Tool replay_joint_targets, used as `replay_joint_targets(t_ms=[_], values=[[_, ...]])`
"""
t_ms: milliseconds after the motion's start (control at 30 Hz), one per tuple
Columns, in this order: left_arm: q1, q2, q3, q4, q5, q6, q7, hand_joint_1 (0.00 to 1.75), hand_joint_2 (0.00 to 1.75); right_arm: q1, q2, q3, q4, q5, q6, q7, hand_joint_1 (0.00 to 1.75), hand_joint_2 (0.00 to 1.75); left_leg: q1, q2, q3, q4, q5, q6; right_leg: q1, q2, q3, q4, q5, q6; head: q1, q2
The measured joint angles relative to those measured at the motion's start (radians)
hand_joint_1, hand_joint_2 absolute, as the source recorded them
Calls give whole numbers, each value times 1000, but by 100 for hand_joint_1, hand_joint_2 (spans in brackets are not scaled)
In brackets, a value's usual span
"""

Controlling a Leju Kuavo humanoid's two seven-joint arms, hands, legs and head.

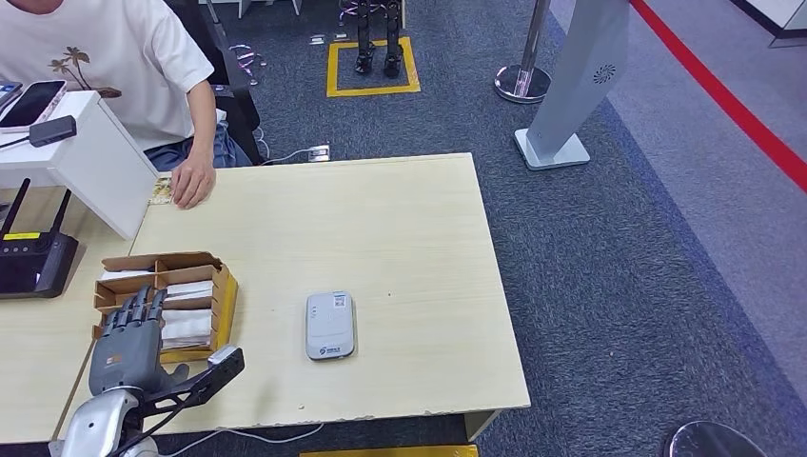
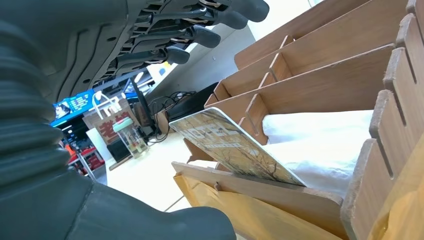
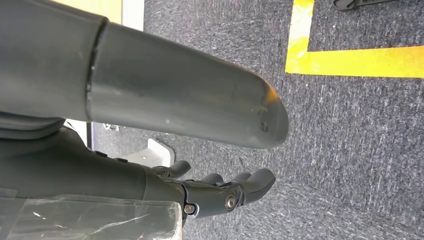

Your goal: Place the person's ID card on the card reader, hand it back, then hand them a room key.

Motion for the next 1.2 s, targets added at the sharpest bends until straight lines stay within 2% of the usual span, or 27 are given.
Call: replay_joint_targets(t_ms=[33, 67, 133, 167, 200, 1200], values=[[0, 0, 0, 0, 0, -1, 0, 12, 175, 0, 0, 0, 0, 0, 0, 0, 0, 0, 0, 0, 0, 0, 0, 0, 0, 0, 0, 0, 0, 0, 0, 0], [0, 0, 0, 0, 0, -2, 0, 42, 175, 0, 0, 0, 0, 0, 0, 0, 0, 0, 0, 0, 0, 0, 0, 0, 0, 0, 0, 0, 0, 0, 0, 0], [0, 0, 0, 0, 0, -3, 1, 126, 175, 0, 0, 0, 0, 0, 1, 0, 0, 0, 0, 0, 0, 0, 0, 0, 0, 0, 0, 0, 0, 0, 0, 0], [0, 0, 0, 0, 0, -4, 1, 160, 175, 0, 0, 0, 0, 0, 1, 0, 0, 0, 0, 0, 0, 0, 0, 0, 0, 0, 0, 0, 0, 0, 0, 0], [0, 0, 0, 0, 0, -4, 1, 174, 175, 0, 0, 0, 0, 0, 1, 0, 0, 0, 0, 0, 0, 0, 0, 0, 0, 0, 0, 0, 0, 0, 0, 0], [1, 11, -13, 0, 0, -14, 18, 175, 175, 0, 1, 0, 0, 0, 0, 0, 0, 0, 0, 0, 0, 0, 0, 0, 0, 0, 0, 0, 0, 0, 0, 0]])
